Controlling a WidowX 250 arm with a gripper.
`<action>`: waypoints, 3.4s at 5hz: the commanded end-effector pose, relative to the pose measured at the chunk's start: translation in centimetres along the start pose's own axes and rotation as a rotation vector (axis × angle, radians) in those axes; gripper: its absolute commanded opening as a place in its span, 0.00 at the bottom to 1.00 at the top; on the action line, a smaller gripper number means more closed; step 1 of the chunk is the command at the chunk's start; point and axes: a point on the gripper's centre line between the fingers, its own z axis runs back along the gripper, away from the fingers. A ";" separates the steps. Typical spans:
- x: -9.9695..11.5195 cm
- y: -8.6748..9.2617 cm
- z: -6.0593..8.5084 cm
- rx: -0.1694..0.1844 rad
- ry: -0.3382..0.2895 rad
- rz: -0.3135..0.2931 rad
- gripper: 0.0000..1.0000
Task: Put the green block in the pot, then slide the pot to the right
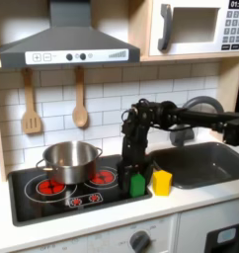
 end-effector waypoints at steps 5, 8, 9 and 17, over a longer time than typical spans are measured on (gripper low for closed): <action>-0.8 0.1 0.2 -0.032 -0.046 -0.056 0.00; -1.1 1.9 2.5 -0.055 -0.091 -0.034 0.00; -0.6 3.3 3.5 -0.056 -0.118 -0.017 0.00; 7.1 7.5 8.5 -0.040 -0.359 0.188 0.00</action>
